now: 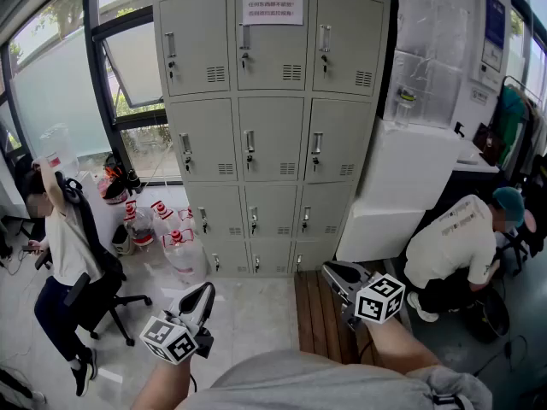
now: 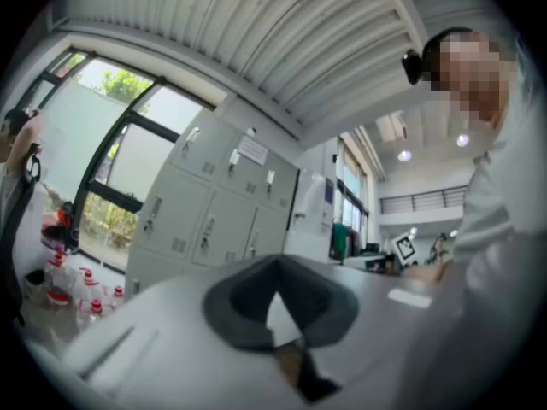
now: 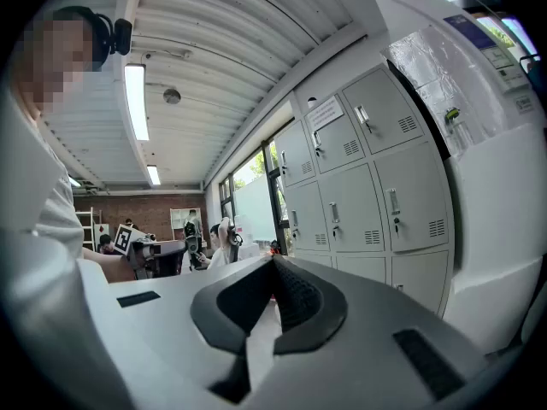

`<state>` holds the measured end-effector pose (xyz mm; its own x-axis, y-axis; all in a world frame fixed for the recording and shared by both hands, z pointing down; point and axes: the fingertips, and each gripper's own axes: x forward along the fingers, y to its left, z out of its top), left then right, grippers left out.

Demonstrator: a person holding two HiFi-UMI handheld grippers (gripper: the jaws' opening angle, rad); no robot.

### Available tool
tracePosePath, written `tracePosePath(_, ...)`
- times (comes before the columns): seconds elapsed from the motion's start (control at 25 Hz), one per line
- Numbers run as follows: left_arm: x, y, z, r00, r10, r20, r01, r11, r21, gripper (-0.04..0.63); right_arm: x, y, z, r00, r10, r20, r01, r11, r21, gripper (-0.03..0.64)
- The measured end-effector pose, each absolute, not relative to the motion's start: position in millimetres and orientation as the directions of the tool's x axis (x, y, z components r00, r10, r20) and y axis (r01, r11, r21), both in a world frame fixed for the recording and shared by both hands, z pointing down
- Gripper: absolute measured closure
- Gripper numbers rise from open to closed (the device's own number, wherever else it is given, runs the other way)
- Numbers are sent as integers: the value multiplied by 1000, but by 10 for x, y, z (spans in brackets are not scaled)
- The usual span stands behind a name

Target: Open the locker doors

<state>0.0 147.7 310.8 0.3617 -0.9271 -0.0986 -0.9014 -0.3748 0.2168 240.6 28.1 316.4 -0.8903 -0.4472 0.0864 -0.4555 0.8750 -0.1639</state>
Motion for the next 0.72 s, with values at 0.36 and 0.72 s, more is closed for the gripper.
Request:
tracePosePath(0.36, 79, 1422, 3113, 355, -930, -98, -902, -368, 224, 591, 2483, 217, 3180, -894, -439, 90, -448, 878, -167, 612)
tracePosePath(0.72, 348, 1313, 3112, 356, -931, -78, -905, -365, 221, 591, 2730, 155, 3172, -908, -417, 44, -415, 879, -233, 611)
